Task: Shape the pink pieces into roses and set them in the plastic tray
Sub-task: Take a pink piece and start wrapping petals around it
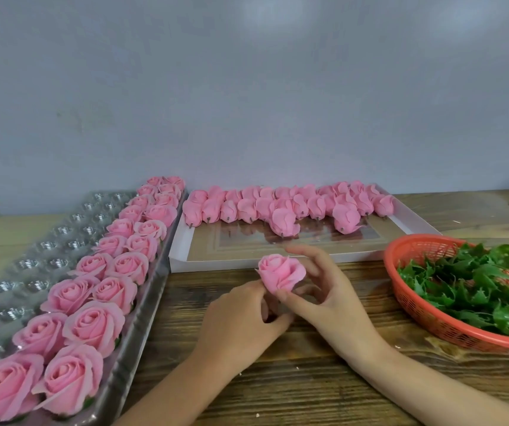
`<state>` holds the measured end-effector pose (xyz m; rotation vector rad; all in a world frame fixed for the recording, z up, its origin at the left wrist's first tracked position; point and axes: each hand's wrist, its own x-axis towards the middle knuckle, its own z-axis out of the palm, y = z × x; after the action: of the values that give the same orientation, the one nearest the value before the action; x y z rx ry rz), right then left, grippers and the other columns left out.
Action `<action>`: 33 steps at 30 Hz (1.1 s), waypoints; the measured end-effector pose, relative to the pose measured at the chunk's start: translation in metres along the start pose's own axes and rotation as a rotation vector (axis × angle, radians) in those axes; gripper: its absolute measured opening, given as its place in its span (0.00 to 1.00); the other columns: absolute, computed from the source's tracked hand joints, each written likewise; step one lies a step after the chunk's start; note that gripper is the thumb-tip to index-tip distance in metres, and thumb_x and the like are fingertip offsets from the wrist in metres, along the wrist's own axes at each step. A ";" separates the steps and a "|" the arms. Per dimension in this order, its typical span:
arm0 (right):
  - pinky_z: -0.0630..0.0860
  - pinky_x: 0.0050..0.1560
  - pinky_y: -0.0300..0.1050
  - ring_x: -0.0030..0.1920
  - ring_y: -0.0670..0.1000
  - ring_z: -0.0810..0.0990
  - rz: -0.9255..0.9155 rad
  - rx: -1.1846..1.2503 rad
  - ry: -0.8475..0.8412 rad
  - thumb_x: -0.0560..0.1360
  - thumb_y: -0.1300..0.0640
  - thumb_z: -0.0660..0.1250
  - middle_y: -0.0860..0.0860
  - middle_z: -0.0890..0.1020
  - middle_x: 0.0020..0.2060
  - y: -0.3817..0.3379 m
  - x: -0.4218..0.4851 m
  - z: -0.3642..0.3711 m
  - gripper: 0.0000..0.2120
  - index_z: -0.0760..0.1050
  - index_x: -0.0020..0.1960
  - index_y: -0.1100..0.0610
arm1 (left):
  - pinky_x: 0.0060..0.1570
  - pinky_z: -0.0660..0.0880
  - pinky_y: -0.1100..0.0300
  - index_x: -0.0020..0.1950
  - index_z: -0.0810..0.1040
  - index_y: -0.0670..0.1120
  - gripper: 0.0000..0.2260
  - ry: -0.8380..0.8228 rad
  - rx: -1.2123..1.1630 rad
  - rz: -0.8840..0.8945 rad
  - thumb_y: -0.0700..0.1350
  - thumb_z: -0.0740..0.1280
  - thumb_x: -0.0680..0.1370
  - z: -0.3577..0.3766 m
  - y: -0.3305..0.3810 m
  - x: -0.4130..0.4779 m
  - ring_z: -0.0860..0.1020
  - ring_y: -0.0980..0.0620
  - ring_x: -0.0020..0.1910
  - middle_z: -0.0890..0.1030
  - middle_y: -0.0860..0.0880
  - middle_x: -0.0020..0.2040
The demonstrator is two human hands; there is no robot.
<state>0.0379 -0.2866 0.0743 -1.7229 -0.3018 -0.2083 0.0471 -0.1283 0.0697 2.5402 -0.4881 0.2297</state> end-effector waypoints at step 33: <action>0.75 0.48 0.45 0.49 0.51 0.81 -0.083 -0.106 -0.141 0.71 0.58 0.77 0.45 0.81 0.47 0.002 -0.001 0.002 0.12 0.79 0.50 0.45 | 0.31 0.61 0.70 0.52 0.76 0.57 0.09 0.007 -0.005 -0.042 0.59 0.63 0.76 -0.001 0.000 0.001 0.71 0.64 0.33 0.70 0.62 0.33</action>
<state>0.0377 -0.2852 0.0714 -1.8350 -0.4739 -0.1662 0.0476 -0.1278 0.0708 2.5412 -0.4323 0.2213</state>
